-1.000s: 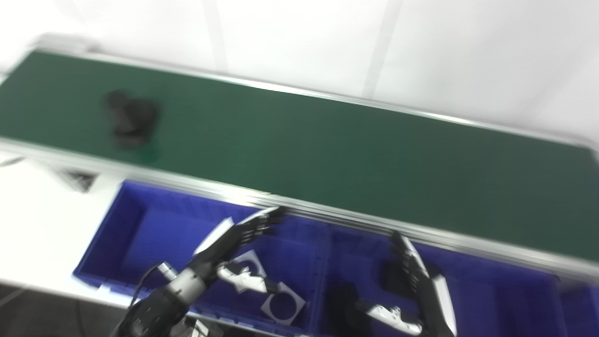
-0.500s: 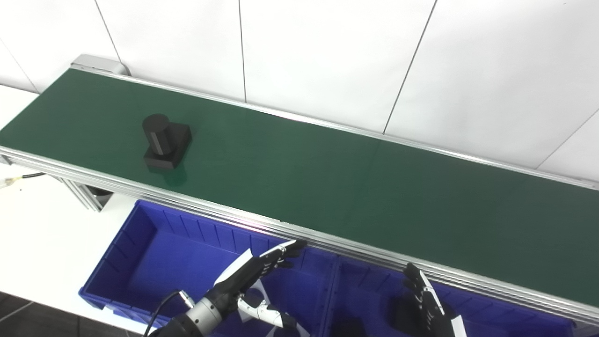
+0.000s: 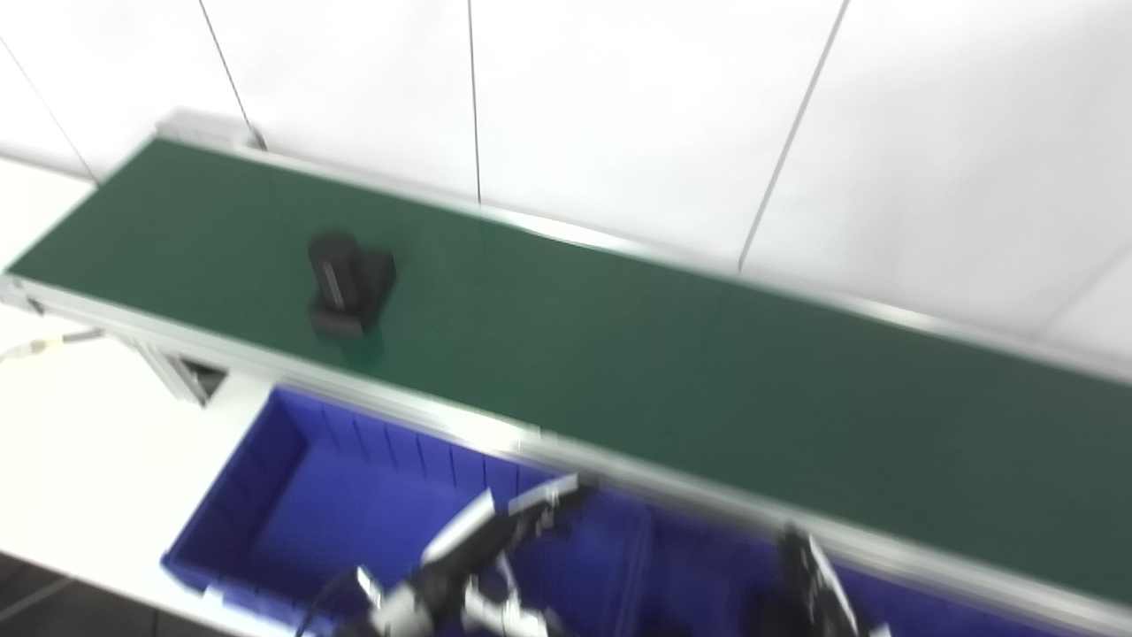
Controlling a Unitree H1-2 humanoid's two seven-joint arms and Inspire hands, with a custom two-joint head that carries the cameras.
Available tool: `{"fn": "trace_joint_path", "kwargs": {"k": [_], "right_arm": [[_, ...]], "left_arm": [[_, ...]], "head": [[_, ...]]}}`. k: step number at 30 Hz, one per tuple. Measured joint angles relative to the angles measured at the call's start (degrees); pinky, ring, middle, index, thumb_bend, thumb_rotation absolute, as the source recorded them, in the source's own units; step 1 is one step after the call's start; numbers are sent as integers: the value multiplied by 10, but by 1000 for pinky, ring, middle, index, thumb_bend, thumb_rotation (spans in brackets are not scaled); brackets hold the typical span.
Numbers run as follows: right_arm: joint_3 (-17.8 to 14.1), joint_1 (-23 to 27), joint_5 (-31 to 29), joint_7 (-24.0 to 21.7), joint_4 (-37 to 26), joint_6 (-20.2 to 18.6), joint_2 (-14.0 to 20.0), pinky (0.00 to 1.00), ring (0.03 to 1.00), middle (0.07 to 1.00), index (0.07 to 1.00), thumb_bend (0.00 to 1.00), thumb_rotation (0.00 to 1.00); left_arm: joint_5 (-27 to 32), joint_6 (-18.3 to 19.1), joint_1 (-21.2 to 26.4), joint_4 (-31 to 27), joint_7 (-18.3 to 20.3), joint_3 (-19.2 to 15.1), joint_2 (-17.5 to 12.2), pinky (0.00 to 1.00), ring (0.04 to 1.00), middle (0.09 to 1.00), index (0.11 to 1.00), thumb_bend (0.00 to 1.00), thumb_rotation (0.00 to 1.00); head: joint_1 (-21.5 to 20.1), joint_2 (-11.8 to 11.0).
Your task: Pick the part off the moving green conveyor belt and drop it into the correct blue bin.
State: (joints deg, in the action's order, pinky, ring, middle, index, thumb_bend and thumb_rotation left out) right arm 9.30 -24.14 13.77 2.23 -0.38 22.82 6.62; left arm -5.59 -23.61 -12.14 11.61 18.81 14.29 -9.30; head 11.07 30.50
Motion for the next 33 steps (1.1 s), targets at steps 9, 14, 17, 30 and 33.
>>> {"fn": "trace_joint_path", "kwargs": {"k": [9, 14, 17, 30, 33], "right_arm": [[-4, 0, 1, 0, 1, 1, 4, 812, 877, 905, 931, 853, 247], [-5, 0, 0, -2, 1, 1, 6, 828, 885, 908, 937, 861, 239], [-7, 0, 0, -3, 1, 0, 6, 829, 885, 904, 937, 868, 242], [-15, -5, -50, -2, -20, 6, 6, 842, 873, 877, 932, 869, 161], [-15, -12, -66, -1, -57, 8, 8, 816, 841, 852, 910, 892, 145]], "left_arm": [[-6, -5, 7, 8, -9, 4, 2, 832, 898, 932, 909, 1000, 308], [-6, -6, 7, 18, -12, 6, 3, 824, 896, 930, 908, 1000, 318], [-8, -6, 8, 18, -13, 6, 3, 827, 898, 928, 908, 1000, 326], [-21, -6, 10, 19, -25, 11, 7, 830, 904, 932, 913, 1000, 338], [-22, -6, 10, 19, -25, 11, 8, 839, 907, 935, 915, 1000, 326]], "head": [[-4, -12], [-4, -16], [-3, -17], [-1, -18], [-5, -16]]}}
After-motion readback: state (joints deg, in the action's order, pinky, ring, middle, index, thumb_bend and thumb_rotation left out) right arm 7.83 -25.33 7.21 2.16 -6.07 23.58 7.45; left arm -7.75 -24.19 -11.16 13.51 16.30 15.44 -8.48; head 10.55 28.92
